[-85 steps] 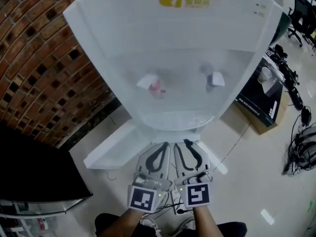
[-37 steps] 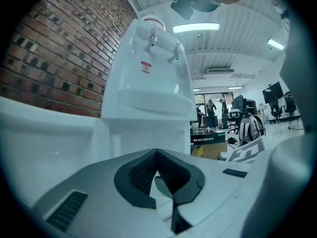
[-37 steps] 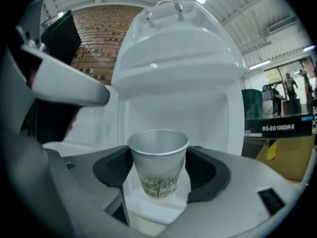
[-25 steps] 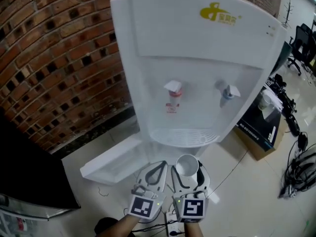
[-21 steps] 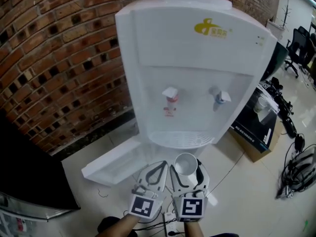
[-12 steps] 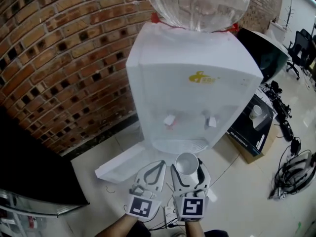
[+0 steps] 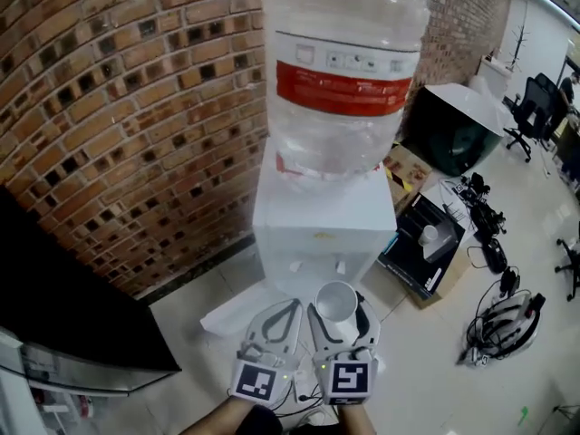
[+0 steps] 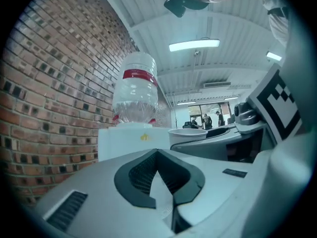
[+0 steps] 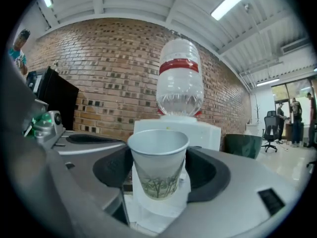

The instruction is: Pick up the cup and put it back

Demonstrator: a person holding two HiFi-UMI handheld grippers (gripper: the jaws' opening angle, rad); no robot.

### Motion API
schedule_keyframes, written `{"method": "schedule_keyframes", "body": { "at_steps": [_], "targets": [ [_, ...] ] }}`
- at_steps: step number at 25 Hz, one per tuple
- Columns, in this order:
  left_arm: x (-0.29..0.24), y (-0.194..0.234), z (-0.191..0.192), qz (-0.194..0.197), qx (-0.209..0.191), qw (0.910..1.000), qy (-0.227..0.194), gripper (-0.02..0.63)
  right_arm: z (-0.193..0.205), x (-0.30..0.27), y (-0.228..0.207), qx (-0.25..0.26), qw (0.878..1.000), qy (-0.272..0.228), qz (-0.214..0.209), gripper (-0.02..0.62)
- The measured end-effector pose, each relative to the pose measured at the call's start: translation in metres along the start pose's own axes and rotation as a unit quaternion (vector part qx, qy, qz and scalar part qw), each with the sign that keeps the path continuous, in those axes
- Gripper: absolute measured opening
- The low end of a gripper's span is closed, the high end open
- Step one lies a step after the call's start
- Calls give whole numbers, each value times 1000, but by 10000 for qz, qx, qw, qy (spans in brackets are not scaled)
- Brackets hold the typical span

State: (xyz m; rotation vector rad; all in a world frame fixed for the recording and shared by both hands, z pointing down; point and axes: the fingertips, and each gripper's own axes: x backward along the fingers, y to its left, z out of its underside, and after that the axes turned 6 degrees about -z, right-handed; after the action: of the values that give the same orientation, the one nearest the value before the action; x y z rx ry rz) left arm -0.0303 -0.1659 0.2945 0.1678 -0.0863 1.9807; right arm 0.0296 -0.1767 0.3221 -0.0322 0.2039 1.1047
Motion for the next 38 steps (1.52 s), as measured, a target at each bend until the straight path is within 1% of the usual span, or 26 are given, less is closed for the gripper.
{"method": "schedule_keyframes", "body": {
  "at_steps": [2,5,8,11,13,15,18,23,27,33,38],
  "targets": [
    [-1,-7,-39,3,-9,10000,54,-6,-38,15,-2,-26,10000,19,-2,339],
    [-2,-14,-98,11,-8,10000,2,-6,-90,34,-2,-146,9999,-15,-14,339],
    [0,-22,-146,75,-47,9999,-68,-6,-131,52,1,-216,9998,-56,-5,339],
    [5,-29,-182,105,-78,9998,-115,-8,-162,68,5,-58,10000,-43,-53,337],
    [9,-29,-200,77,-101,9998,-147,-8,-182,76,8,-27,9999,-162,-37,337],
    [12,-29,-214,61,-40,9997,-245,-8,-199,81,9,-40,9995,-316,7,337],
    [20,-25,-220,-13,133,9997,-220,-8,-207,86,15,14,9993,-363,7,337],
    [25,-20,-228,-108,-41,9995,-282,-8,-210,87,20,224,9993,-307,-75,337],
    [25,-24,-230,-58,-118,9995,-296,-8,-215,89,19,-14,9989,-478,14,337],
    [23,-22,-230,-88,-1,9994,-330,-8,-213,90,18,162,9992,-378,-25,337],
    [23,-22,-229,-72,24,9994,-333,-8,-217,87,23,-32,9988,-491,-52,337]
  ]
}}
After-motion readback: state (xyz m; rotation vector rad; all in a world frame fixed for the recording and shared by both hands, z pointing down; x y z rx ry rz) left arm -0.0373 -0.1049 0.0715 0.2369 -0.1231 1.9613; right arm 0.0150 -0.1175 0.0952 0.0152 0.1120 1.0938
